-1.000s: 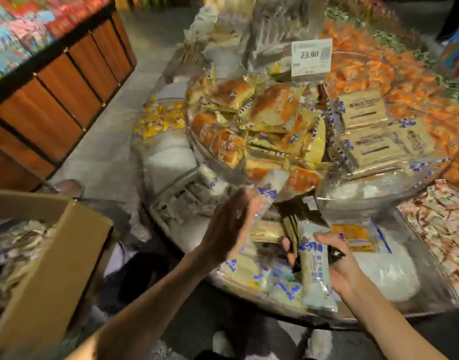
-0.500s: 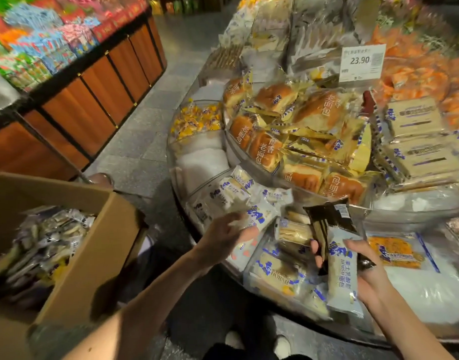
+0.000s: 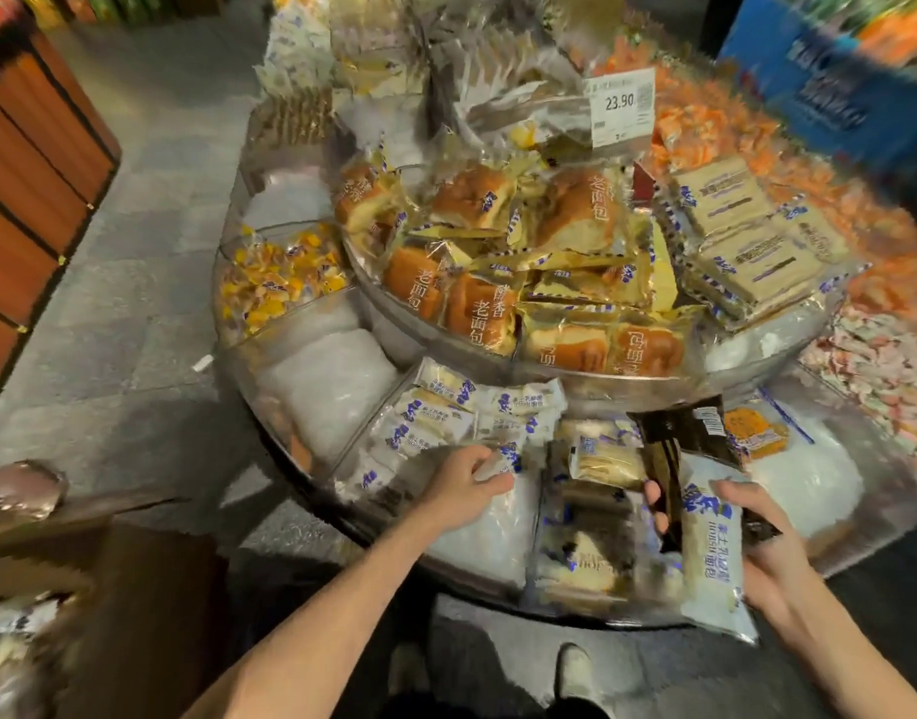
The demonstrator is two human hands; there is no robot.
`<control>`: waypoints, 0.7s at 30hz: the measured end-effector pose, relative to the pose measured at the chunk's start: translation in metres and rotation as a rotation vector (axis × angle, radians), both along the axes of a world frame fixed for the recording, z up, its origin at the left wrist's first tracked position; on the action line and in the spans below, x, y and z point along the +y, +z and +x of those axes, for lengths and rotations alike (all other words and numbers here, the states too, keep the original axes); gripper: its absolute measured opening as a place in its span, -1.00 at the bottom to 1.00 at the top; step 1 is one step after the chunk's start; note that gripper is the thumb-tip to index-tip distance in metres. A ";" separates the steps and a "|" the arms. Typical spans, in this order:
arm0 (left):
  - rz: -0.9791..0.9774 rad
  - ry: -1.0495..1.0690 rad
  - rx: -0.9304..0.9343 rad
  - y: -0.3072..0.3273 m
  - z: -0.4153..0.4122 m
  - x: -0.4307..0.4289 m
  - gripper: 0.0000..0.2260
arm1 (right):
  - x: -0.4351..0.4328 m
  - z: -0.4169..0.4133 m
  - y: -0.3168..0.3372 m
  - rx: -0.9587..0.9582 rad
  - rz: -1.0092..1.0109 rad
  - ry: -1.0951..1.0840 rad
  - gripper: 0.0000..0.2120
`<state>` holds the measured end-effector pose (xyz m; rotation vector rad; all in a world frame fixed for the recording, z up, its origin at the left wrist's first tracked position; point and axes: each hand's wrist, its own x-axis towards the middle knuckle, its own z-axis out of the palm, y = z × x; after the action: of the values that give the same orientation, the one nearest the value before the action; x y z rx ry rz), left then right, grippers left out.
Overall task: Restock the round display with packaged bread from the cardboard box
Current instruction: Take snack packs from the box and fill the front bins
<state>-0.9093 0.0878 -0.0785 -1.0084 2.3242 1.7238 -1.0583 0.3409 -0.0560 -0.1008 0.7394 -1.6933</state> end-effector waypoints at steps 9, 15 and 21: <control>0.058 0.100 0.047 0.005 0.042 -0.038 -0.87 | -0.021 0.065 0.001 0.018 -0.092 -0.097 -0.48; 0.008 0.366 0.139 0.015 0.082 -0.075 -0.47 | -0.051 0.079 0.006 0.016 -0.116 -0.093 -0.50; -0.392 0.294 0.003 0.000 0.076 -0.070 -0.78 | -0.068 0.080 0.005 0.003 -0.136 -0.039 -0.50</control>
<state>-0.8328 0.0177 -0.0788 -1.4744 2.6933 1.3673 -0.9781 0.2725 -0.0515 -0.1847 0.6319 -1.7799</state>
